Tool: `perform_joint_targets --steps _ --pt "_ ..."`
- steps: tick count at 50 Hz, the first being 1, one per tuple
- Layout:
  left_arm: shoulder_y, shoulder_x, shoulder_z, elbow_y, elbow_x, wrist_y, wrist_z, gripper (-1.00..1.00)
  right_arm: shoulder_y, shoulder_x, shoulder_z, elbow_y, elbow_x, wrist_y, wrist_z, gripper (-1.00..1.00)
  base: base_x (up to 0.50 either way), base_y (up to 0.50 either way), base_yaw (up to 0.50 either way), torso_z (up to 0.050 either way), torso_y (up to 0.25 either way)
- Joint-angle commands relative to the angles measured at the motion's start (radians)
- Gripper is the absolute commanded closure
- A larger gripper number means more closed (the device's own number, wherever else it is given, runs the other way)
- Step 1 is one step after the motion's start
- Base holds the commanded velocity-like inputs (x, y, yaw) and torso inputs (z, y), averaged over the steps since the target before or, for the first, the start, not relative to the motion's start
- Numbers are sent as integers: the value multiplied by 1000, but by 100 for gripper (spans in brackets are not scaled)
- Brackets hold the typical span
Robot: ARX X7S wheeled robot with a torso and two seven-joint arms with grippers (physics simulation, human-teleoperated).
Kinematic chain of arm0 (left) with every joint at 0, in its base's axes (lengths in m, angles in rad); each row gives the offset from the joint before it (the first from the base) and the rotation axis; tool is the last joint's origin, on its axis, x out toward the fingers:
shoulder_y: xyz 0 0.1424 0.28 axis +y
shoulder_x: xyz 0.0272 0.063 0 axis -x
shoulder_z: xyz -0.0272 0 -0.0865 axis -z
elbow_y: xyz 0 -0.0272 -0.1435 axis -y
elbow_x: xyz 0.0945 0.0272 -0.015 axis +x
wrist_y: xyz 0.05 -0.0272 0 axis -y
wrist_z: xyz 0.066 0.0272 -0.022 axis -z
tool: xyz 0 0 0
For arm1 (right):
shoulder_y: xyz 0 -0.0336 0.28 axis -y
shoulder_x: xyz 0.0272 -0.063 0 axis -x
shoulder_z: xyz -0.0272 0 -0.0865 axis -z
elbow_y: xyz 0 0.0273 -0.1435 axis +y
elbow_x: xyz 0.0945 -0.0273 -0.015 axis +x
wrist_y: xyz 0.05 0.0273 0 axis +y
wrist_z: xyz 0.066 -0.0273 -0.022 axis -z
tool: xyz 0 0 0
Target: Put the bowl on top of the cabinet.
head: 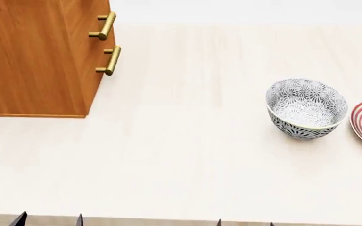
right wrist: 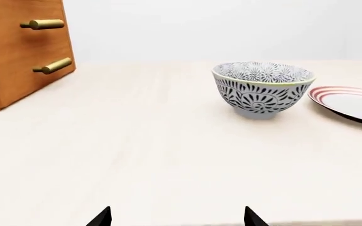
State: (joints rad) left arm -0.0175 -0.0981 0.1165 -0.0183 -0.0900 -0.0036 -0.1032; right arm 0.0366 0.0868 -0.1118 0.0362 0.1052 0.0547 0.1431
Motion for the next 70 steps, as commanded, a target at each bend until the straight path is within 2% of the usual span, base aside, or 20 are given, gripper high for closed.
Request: perform_joint_targets --steps 1,17,19,24,48,53,54,58,59,64,70 --pt "13 -16 25 4 -15 57 9 -100 10 15 -23 9 13 19 5 -100 0 0 0 26 0" --pt "6 -32 39 5 -50 24 12 -100 16 28 -46 21 24 11 18 -100 0 0 0 50 0" --pt "-21 -30 48 -14 -25 -22 -13 -100 22 26 -59 38 14 3 17 -100 0 0 0 44 0" --pt "-8 -38 51 -8 -44 13 5 -100 15 33 -60 22 22 7 22 -100 0 0 0 31 0" --pt "-11 -51 70 -7 -61 0 -12 -100 17 48 -86 27 30 4 43 -100 0 0 0 50 0" --pt "-7 -50 79 9 -26 -11 -49 -100 2 50 -84 -20 8 30 88 -100 0 0 0 48 0" --pt "4 -55 96 13 6 42 -53 -100 0 49 -80 -33 5 47 103 -100 0 0 0 0 0" --pt "30 -58 125 87 92 -4 -108 -100 -33 47 -88 -109 -49 78 170 -100 0 0 0 0 0" --pt "55 -63 126 159 104 -33 -118 -100 -55 48 -98 -141 -88 80 202 -100 0 0 0 0 0" --pt "143 -76 155 394 153 -130 -139 -100 -143 75 -115 -277 -105 56 208 -100 0 0 0 0 0" --pt "213 -77 188 570 221 -216 -167 -100 -181 89 -128 -325 -111 30 210 -100 0 0 0 0 0"
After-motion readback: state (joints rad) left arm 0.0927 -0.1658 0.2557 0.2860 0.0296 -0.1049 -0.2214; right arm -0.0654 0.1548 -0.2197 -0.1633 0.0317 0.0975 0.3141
